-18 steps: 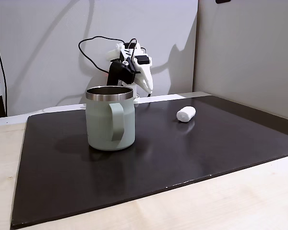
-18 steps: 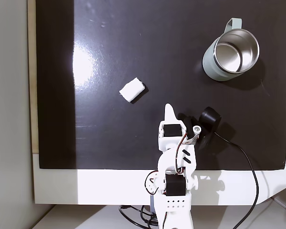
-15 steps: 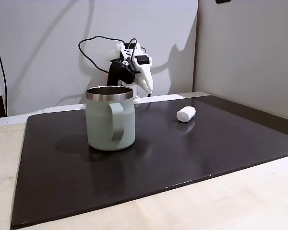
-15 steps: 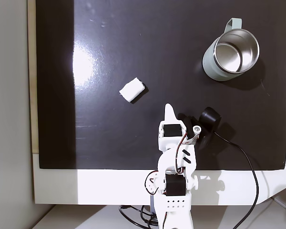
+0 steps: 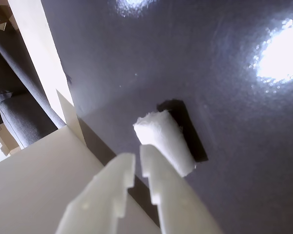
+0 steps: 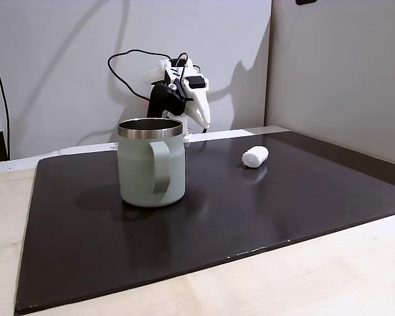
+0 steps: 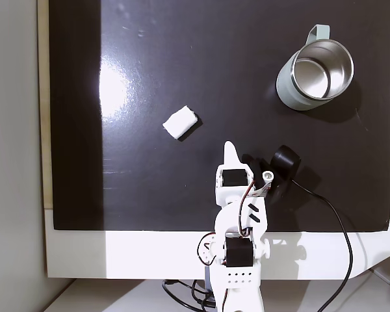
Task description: Grasp a gauze and put it in the cup.
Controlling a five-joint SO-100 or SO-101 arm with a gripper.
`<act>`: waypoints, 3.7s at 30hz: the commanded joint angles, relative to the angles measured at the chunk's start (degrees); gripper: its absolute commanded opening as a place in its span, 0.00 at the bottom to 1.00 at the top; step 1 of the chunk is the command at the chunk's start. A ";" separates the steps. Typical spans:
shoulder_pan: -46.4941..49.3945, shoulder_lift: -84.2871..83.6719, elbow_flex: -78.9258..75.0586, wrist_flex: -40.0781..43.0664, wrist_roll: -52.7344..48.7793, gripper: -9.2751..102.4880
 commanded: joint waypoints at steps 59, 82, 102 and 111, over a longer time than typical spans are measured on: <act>-16.88 -96.06 -89.30 42.19 -11.07 0.39; -23.38 -112.76 -88.33 34.10 -7.38 0.34; -20.83 -106.17 -98.70 44.21 -5.45 0.08; -16.00 -103.27 -119.88 59.33 -5.98 0.08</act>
